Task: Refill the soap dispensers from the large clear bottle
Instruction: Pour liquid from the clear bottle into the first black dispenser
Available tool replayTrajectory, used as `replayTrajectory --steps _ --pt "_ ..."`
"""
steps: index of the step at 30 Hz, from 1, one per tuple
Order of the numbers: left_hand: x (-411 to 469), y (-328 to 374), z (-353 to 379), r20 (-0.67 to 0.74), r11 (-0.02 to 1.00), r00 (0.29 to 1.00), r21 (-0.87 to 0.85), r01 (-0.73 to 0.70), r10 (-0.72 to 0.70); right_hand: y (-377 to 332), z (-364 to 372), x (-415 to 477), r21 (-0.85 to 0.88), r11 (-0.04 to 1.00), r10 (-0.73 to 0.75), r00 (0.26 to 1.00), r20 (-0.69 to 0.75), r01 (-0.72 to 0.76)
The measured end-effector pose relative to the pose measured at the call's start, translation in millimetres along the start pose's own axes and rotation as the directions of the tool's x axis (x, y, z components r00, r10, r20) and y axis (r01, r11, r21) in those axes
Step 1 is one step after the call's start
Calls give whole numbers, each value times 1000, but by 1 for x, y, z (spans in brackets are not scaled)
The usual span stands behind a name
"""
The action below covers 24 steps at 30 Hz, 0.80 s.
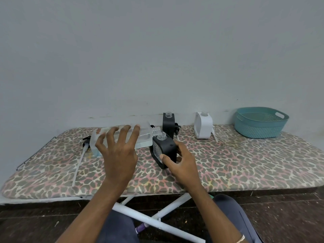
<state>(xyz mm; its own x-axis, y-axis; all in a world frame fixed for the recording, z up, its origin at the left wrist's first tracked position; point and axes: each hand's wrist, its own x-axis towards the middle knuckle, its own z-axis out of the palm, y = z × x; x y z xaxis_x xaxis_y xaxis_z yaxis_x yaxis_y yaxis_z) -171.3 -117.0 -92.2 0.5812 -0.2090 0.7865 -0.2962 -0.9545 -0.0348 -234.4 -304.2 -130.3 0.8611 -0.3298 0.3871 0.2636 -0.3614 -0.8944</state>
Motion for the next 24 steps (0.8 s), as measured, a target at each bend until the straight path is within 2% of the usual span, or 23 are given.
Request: replayTrajectory --steps 24 --pt "0 3 -1 2 1000 1000 6 2 -2 0 0 0 -22 1000 -9 1000 4 9"
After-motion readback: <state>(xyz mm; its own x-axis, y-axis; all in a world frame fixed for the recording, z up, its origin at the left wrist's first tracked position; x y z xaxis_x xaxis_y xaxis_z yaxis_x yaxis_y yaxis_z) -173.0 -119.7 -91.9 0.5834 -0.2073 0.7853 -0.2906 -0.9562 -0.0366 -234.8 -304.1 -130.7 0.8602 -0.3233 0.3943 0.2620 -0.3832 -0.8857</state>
